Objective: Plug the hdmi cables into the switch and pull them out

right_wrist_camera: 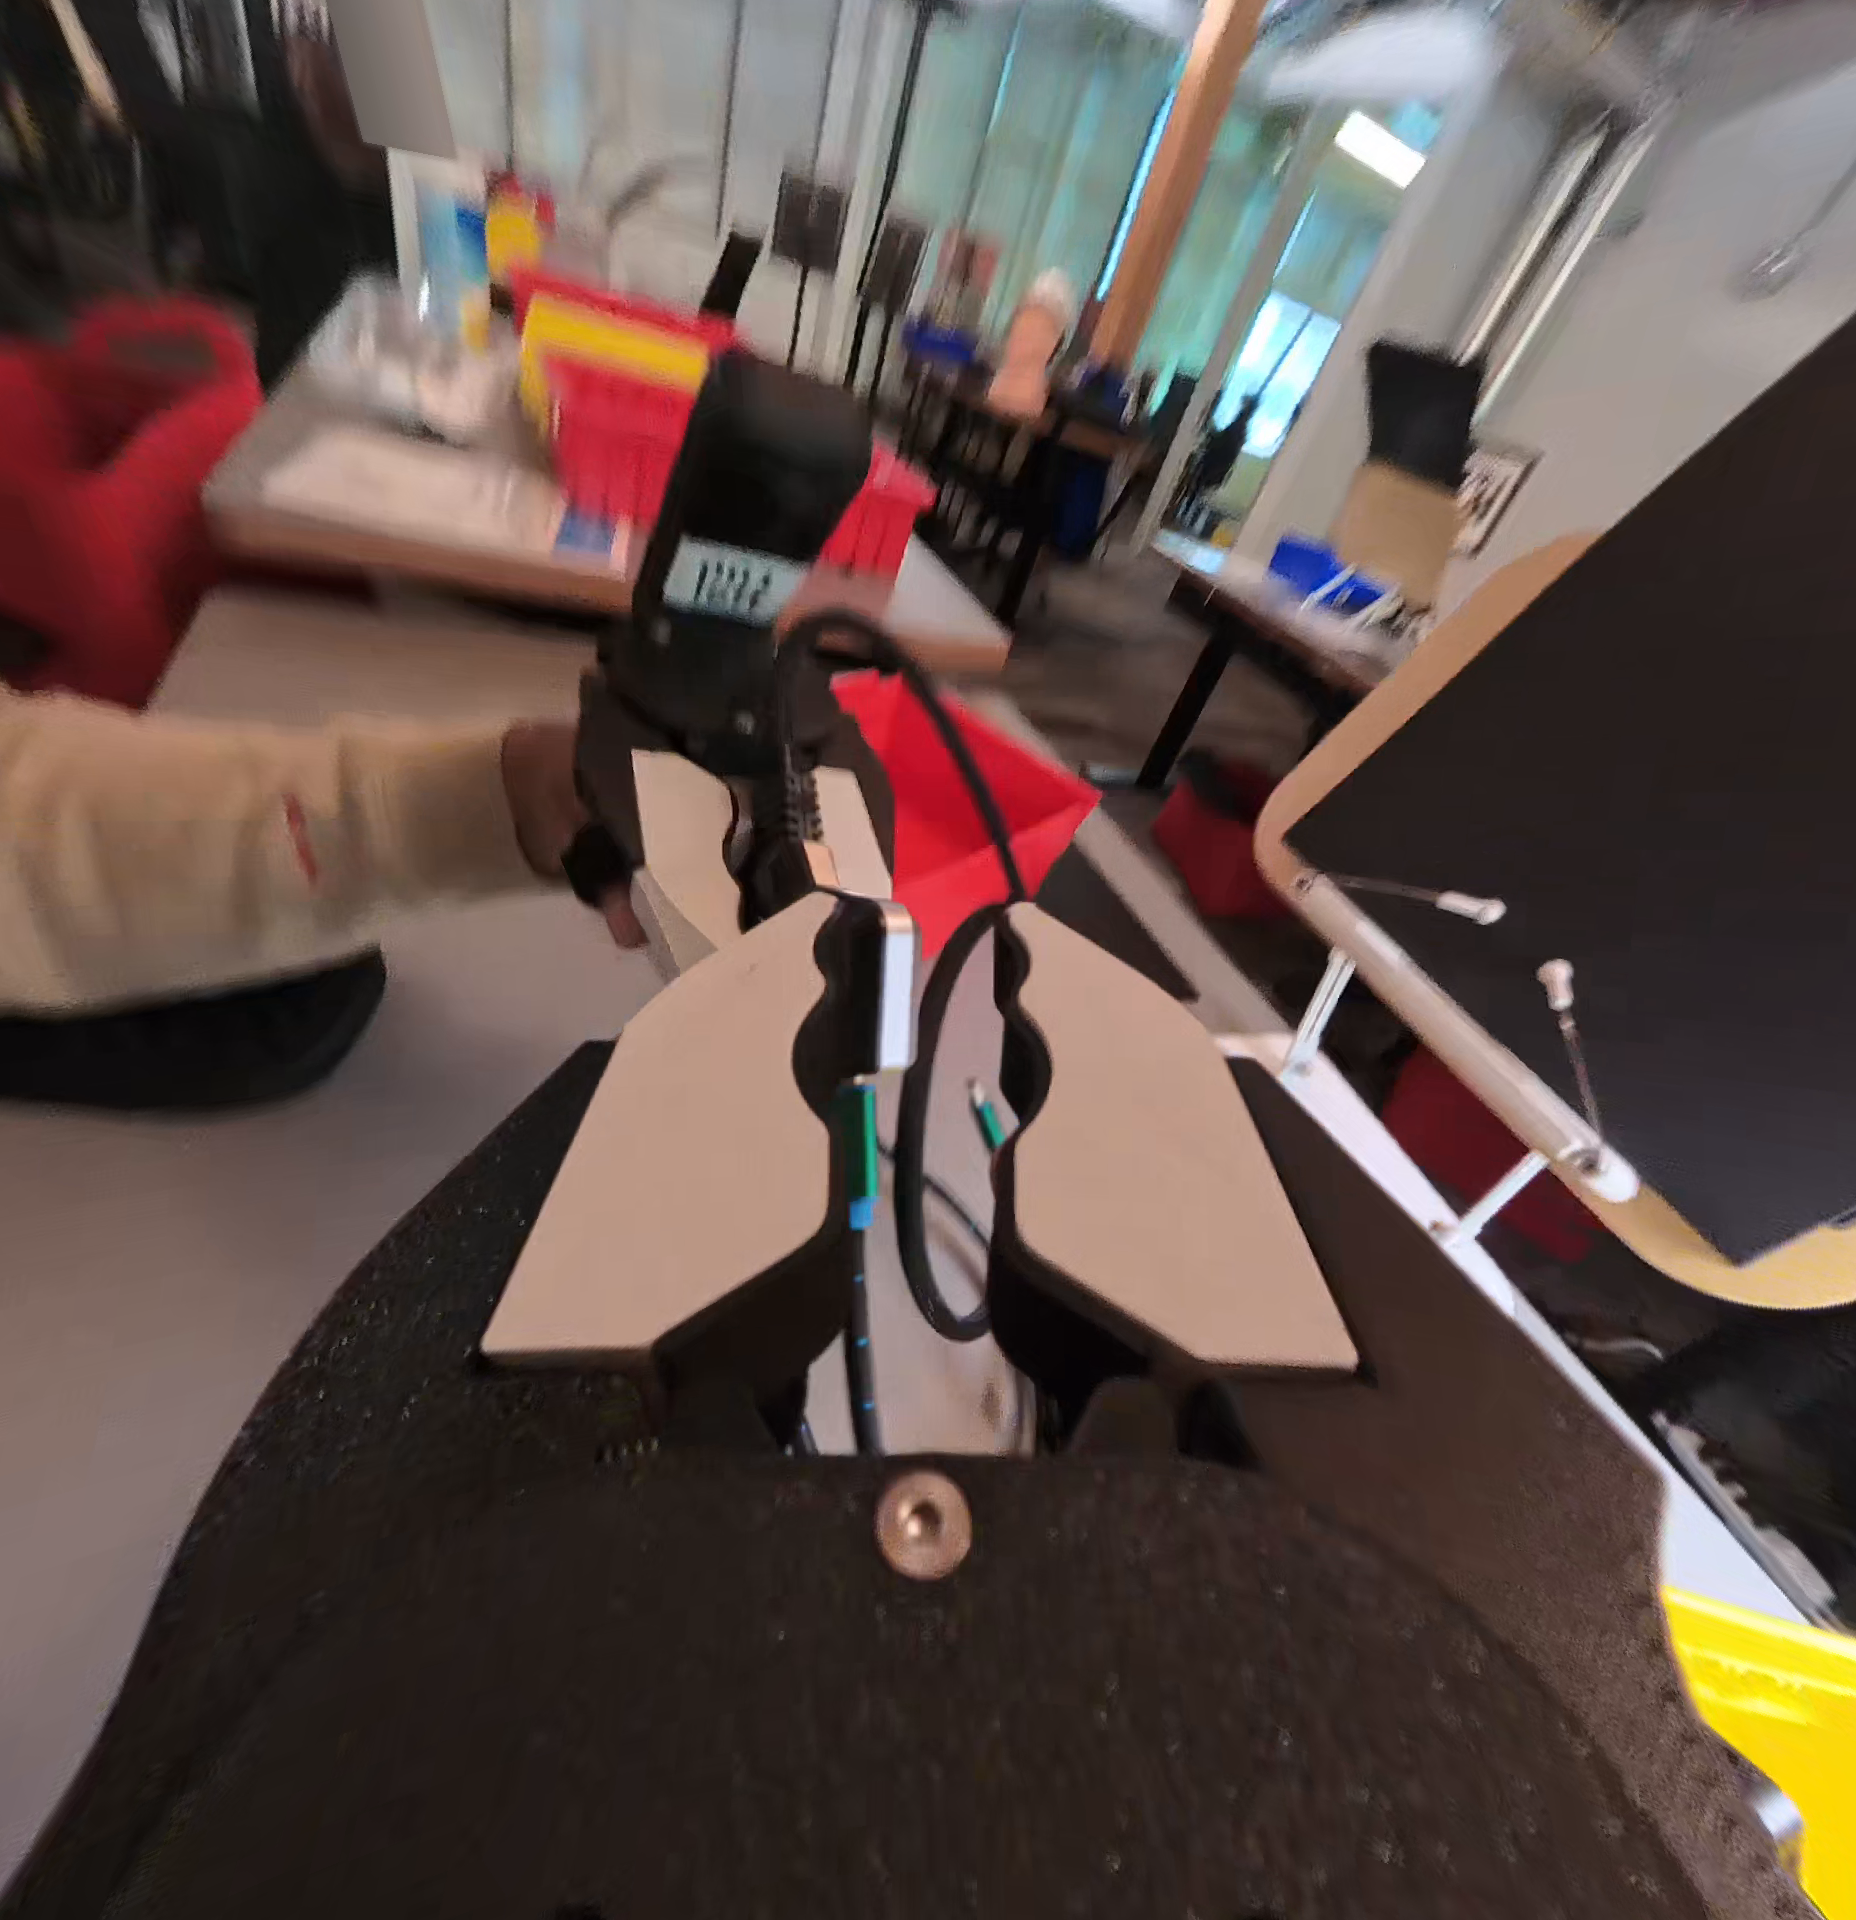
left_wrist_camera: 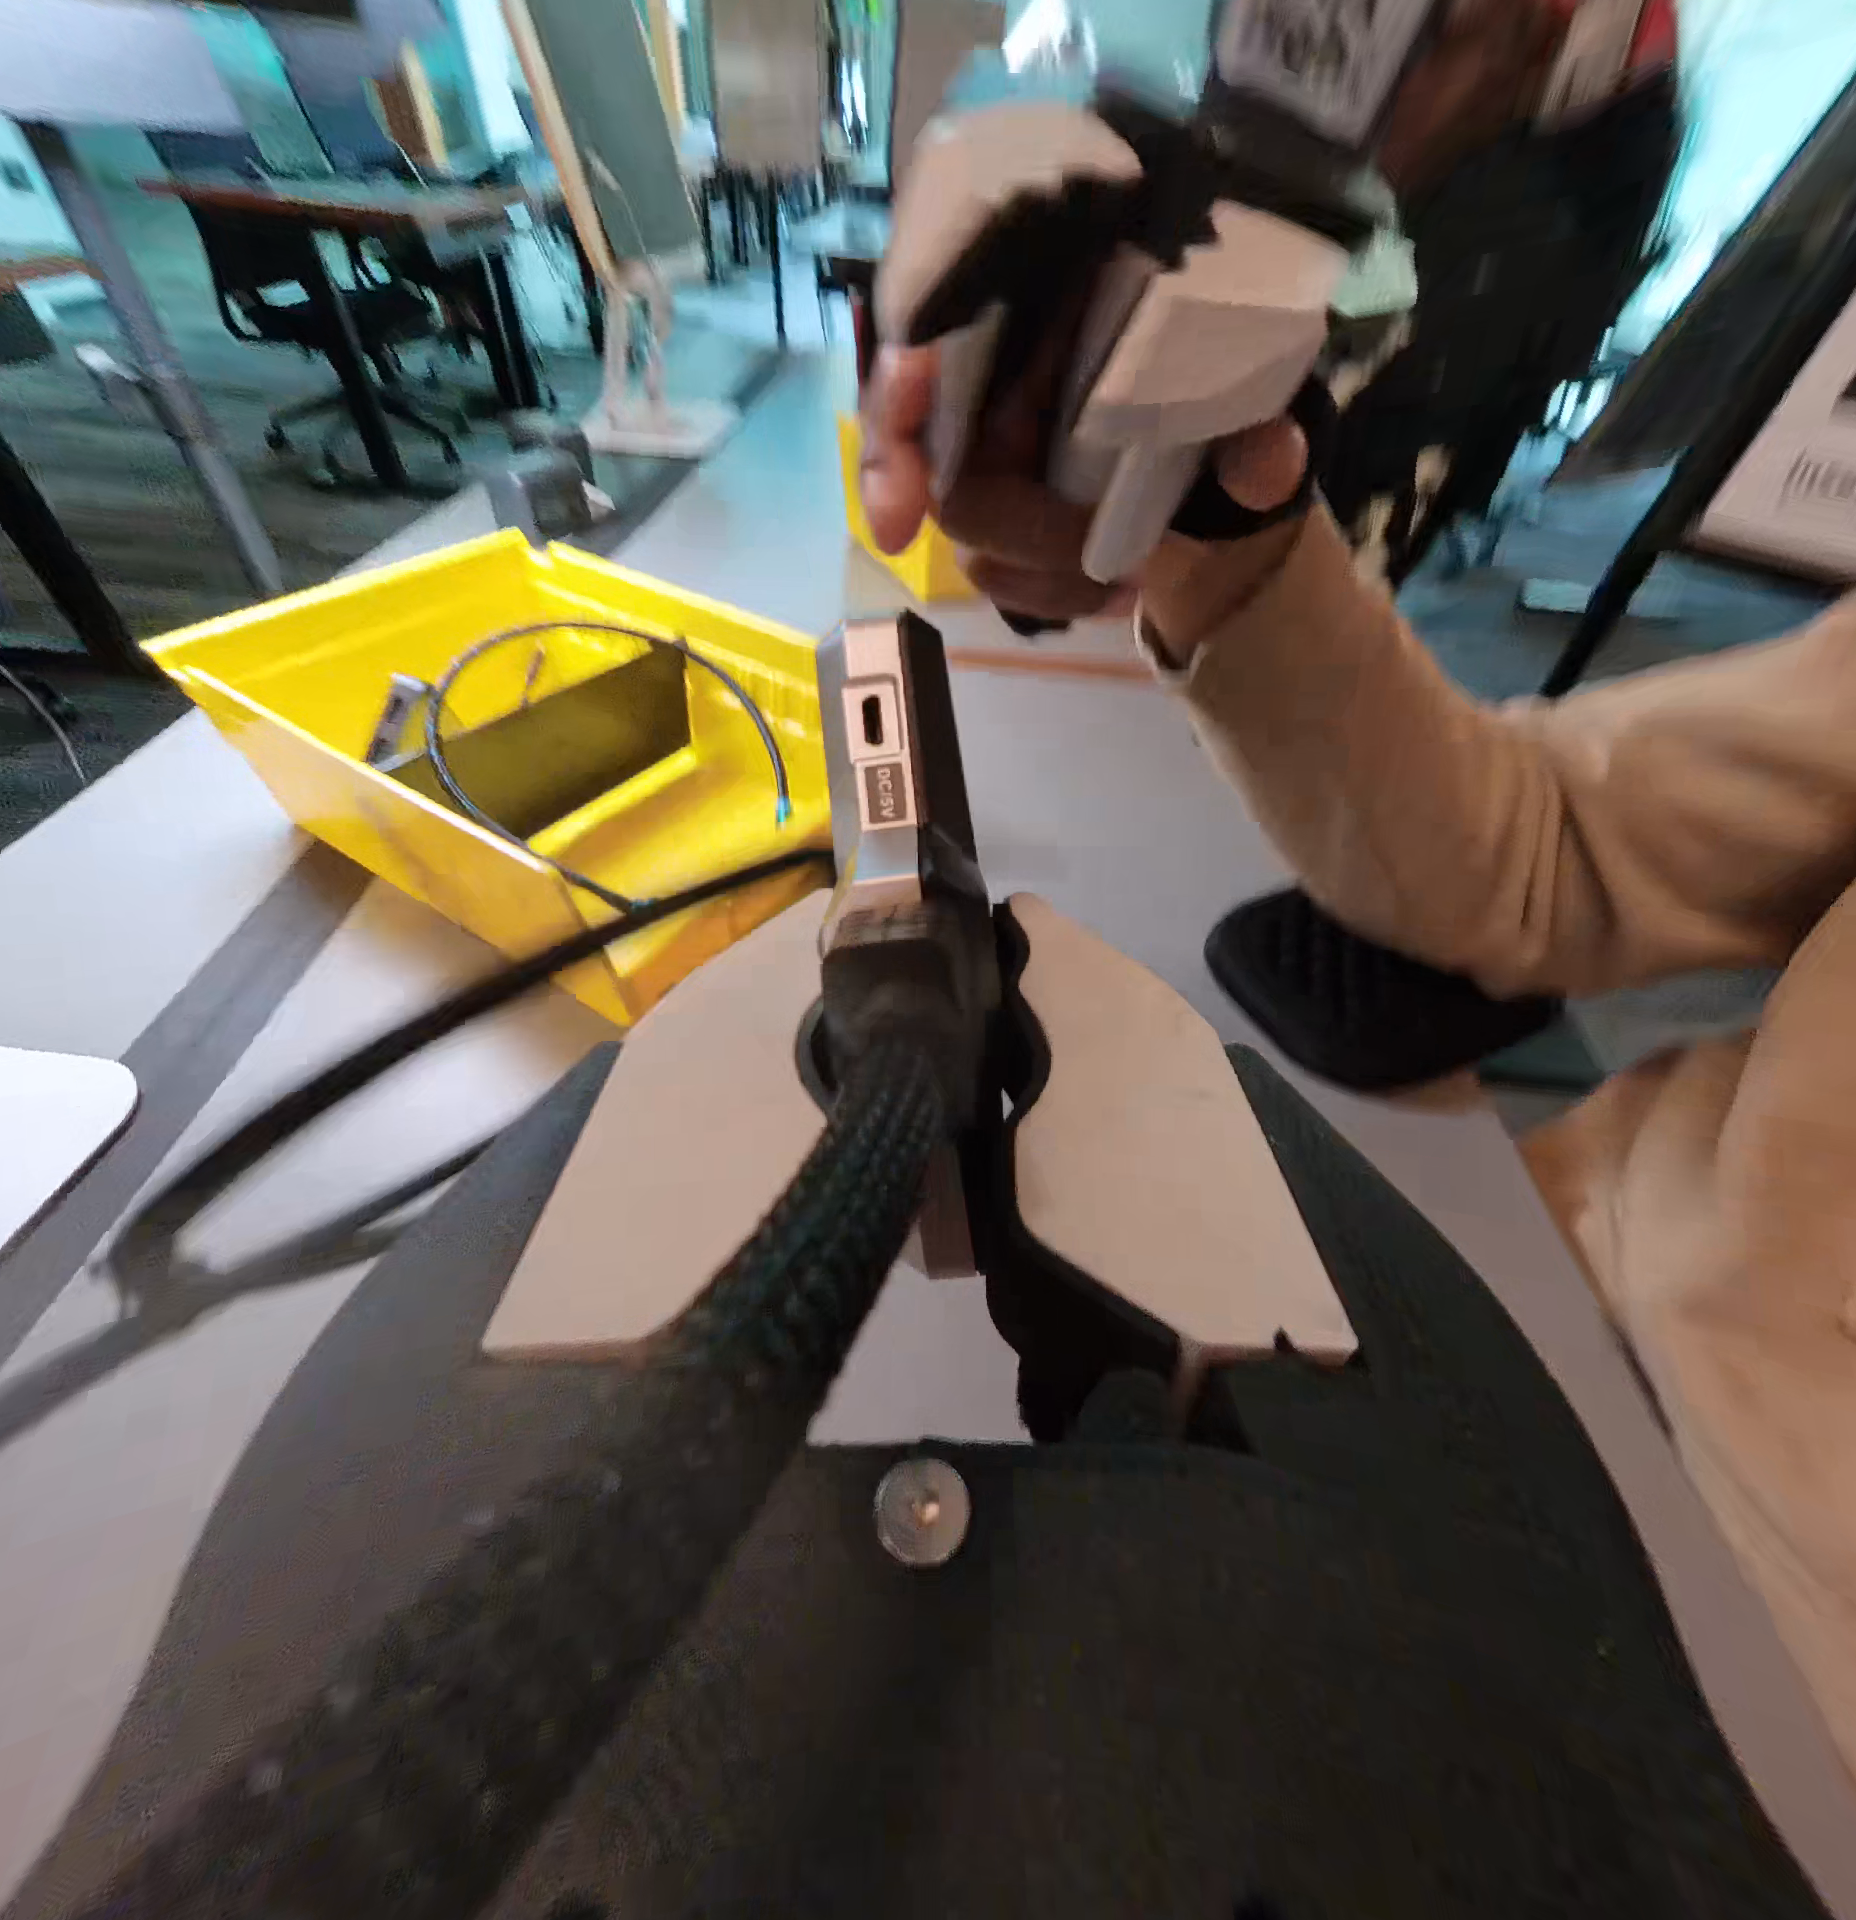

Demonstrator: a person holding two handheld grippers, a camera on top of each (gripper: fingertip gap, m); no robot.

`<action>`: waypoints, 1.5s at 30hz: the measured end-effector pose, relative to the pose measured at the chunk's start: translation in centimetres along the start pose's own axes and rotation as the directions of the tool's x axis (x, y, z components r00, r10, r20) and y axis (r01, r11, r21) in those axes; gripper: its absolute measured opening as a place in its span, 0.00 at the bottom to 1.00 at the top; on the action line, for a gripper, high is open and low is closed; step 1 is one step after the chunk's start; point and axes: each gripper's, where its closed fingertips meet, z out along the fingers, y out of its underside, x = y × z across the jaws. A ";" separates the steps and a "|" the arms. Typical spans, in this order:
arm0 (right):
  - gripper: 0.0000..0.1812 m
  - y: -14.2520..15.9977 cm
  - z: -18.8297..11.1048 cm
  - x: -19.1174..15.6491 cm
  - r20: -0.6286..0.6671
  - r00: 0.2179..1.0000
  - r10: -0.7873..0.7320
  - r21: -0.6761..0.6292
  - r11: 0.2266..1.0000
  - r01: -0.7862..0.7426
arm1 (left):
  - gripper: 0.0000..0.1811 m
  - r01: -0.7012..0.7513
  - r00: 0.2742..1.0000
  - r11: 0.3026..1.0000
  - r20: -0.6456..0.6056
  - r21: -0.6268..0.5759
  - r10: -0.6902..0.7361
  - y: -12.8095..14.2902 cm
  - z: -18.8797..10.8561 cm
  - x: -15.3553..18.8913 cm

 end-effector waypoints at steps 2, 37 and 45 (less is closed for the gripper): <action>0.14 -1.6 -1.0 0.5 -0.026 0.999 0.031 0.078 0.997 -0.029 | 0.14 0.058 0.998 0.990 0.014 0.130 -0.060 -1.8 -1.1 -0.8; 0.07 -0.3 1.8 -4.0 0.388 0.873 0.296 0.064 0.936 -0.346 | 0.16 -0.020 0.998 0.956 -0.051 0.293 0.036 -5.6 -2.1 3.3; 0.07 -1.0 1.8 -3.0 0.358 0.883 0.304 0.134 0.919 -0.371 | 0.13 -0.077 0.997 0.919 0.016 0.388 0.077 -6.7 -2.1 2.9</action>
